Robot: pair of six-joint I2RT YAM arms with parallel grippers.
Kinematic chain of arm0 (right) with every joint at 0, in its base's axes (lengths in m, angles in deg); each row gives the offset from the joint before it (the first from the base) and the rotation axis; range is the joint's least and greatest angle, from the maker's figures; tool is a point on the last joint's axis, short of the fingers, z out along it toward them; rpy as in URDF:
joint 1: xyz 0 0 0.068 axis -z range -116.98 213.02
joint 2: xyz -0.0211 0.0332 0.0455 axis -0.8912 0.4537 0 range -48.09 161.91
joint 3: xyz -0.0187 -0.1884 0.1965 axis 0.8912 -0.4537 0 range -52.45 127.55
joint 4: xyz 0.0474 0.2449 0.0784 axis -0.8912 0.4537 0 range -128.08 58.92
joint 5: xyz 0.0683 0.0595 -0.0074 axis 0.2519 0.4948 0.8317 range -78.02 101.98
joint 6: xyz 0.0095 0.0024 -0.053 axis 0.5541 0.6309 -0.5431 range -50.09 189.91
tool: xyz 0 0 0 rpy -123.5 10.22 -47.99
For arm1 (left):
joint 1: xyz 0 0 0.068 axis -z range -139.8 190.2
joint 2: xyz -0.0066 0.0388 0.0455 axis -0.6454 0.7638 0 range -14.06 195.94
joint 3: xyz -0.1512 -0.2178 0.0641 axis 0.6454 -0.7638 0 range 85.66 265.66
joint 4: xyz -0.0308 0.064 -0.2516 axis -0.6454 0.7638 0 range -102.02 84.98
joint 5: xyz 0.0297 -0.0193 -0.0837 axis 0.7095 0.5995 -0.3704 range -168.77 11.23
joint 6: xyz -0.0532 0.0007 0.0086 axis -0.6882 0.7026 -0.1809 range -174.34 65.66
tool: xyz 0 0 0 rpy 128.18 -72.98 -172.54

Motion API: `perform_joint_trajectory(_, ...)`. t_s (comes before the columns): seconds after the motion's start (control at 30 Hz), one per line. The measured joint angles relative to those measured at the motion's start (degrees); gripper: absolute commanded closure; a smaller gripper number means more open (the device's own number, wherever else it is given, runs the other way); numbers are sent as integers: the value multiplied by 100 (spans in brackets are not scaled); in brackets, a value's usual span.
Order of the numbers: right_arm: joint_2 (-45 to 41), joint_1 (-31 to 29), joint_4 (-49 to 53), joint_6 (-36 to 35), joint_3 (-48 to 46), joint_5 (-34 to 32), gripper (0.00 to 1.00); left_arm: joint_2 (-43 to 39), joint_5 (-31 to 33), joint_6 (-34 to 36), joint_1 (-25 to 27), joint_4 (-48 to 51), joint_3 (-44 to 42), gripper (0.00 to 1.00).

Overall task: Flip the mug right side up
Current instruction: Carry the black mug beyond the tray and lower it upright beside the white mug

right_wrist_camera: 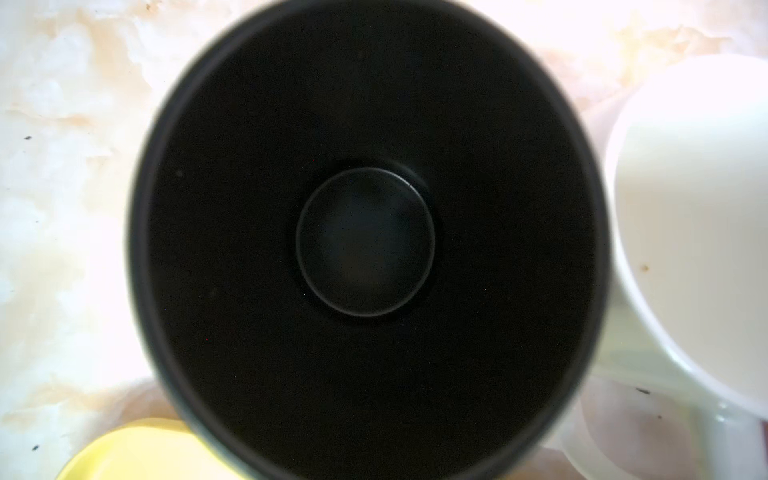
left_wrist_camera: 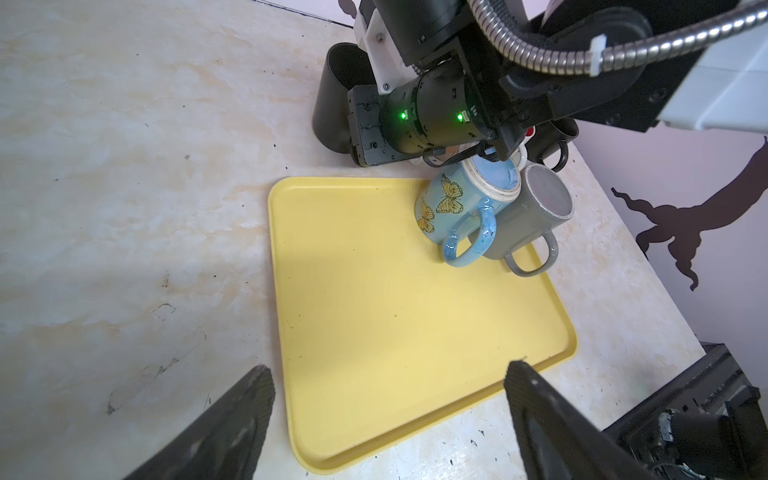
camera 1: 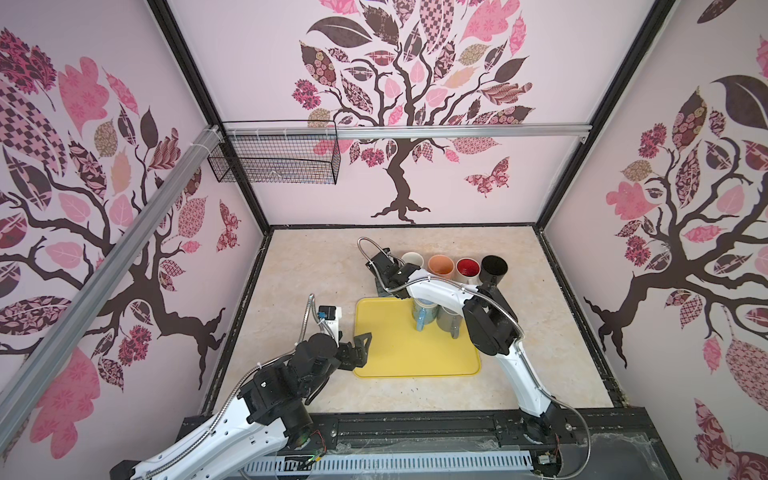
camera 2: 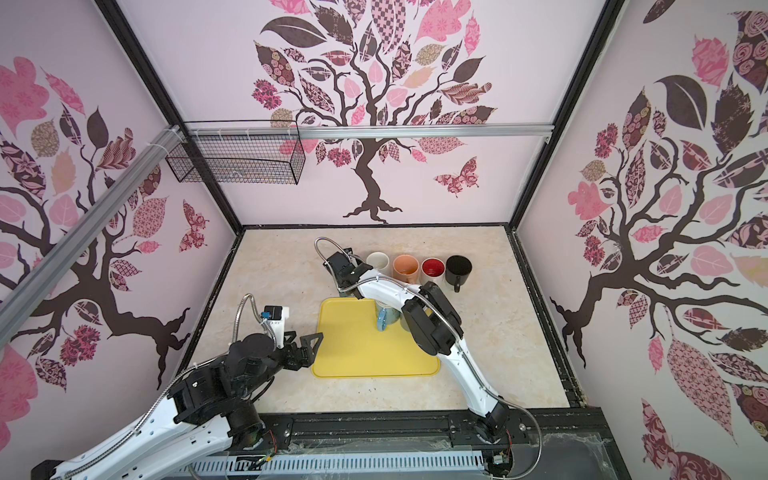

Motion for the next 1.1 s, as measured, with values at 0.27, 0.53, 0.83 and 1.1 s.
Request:
perform_joint_trajectory(0.27, 0, 0, 0, 85, -9, 0, 83, -28, 48, -2, 0, 81, 0, 8)
perform_joint_trajectory(0.53, -13, -2, -136, 105, -31, -35, 69, -72, 52, -9, 0, 122, 0, 7)
perform_joint_trajectory(0.83, -39, -2, -103, 107, -48, 4, 63, -72, 52, -4, 0, 127, 0, 6)
perform_joint_trajectory(1.1, -1097, -181, -63, -205, -1043, 7, 64, -81, 57, -4, 0, 125, 0, 6)
